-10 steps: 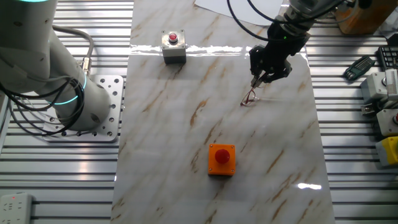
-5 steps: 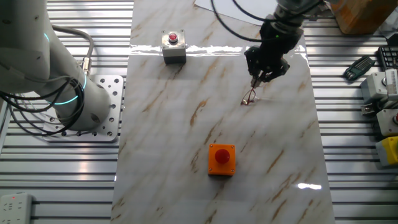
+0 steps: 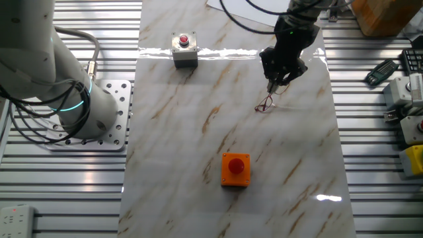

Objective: Unfold the leg of the glasses (with one hand)

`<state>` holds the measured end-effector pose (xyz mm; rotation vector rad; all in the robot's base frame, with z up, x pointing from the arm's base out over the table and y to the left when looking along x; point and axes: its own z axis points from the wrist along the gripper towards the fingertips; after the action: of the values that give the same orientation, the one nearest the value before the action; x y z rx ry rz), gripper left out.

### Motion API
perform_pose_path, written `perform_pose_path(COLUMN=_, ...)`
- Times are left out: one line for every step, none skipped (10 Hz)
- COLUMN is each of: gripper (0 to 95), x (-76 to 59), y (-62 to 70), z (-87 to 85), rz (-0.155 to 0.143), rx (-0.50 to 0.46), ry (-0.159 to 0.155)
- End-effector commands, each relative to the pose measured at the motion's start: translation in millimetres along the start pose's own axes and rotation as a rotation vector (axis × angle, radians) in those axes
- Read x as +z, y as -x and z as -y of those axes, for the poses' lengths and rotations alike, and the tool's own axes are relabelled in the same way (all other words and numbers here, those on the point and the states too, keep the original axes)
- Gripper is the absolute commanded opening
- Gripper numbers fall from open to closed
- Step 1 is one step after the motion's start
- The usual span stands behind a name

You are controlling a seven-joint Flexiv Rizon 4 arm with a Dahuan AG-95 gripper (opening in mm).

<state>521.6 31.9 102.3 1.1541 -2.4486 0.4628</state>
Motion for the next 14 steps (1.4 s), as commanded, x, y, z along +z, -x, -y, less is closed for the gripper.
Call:
perform_pose_path(gripper=0.0, x=0.2, y=-1.7, z=-0.1, rz=0.008, rx=-0.016, ry=0.028)
perform_pose_path(gripper=0.0, x=0.2, y=-1.5, z=-0.4, rz=0.004, rx=-0.014, ry=0.033)
perform_pose_path(gripper=0.0, x=0.1, y=-1.1, z=-1.0, rz=-0.001, rx=-0.014, ry=0.035)
perform_pose_path(gripper=0.0, x=0.0, y=-0.7, z=-1.7, rz=-0.008, rx=-0.013, ry=0.036)
perform_pose_path(gripper=0.0, x=-1.1, y=-0.5, z=-1.5, rz=-0.009, rx=-0.012, ry=0.038)
perform_pose_path(gripper=0.0, x=-2.7, y=0.0, z=-1.2, rz=-0.01, rx=-0.014, ry=0.041)
perform_pose_path(gripper=0.0, x=-5.2, y=0.6, z=-0.9, rz=-0.015, rx=-0.017, ry=0.043)
perform_pose_path(gripper=0.0, x=-7.0, y=1.2, z=-0.8, rz=-0.017, rx=-0.017, ry=0.047)
perform_pose_path(gripper=0.0, x=-8.1, y=1.4, z=-1.2, rz=-0.017, rx=-0.018, ry=0.05)
perform_pose_path(gripper=0.0, x=-8.3, y=1.5, z=-1.4, rz=-0.022, rx=-0.02, ry=0.05)
perform_pose_path(gripper=0.0, x=-8.5, y=1.6, z=-1.5, rz=-0.024, rx=-0.02, ry=0.053)
perform_pose_path(gripper=0.0, x=-8.8, y=1.6, z=-1.6, rz=-0.031, rx=-0.021, ry=0.057)
perform_pose_path(gripper=0.0, x=-10.0, y=1.3, z=-1.5, rz=-0.038, rx=-0.023, ry=0.06)
perform_pose_path(gripper=0.0, x=-12.2, y=0.7, z=-1.3, rz=-0.043, rx=-0.024, ry=0.062)
